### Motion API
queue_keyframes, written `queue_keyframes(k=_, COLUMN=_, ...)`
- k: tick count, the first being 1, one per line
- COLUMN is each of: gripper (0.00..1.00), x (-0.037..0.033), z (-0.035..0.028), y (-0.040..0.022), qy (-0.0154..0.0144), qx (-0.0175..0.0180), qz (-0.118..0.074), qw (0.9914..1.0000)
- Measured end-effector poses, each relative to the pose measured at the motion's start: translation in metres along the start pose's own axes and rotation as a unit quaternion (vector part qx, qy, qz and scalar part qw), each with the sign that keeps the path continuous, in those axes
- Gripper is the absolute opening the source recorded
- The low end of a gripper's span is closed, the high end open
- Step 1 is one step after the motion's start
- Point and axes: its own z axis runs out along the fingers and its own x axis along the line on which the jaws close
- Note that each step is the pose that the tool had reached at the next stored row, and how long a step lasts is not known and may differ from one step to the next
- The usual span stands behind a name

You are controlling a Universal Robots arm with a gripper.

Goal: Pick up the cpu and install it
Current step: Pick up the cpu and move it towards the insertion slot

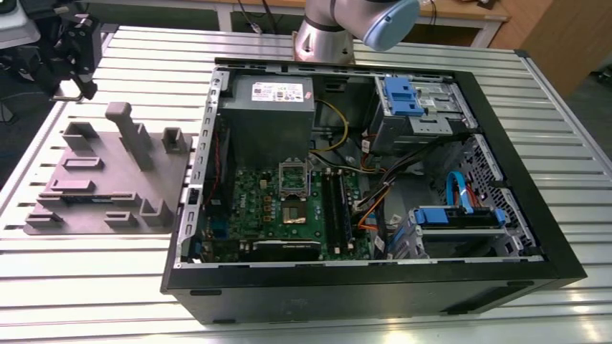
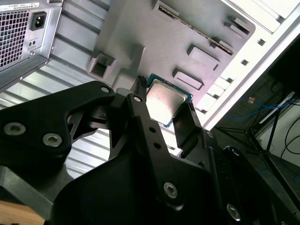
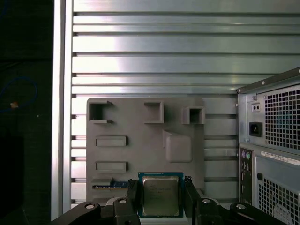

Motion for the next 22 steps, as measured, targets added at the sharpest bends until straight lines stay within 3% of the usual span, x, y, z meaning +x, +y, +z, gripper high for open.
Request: queue_keyframes(k=22, gripper=0.47, x=-0.0045, z=0.0001, y=0.0001, qy=0.0, qx=0.0, qz=0.0, qw=1.0)
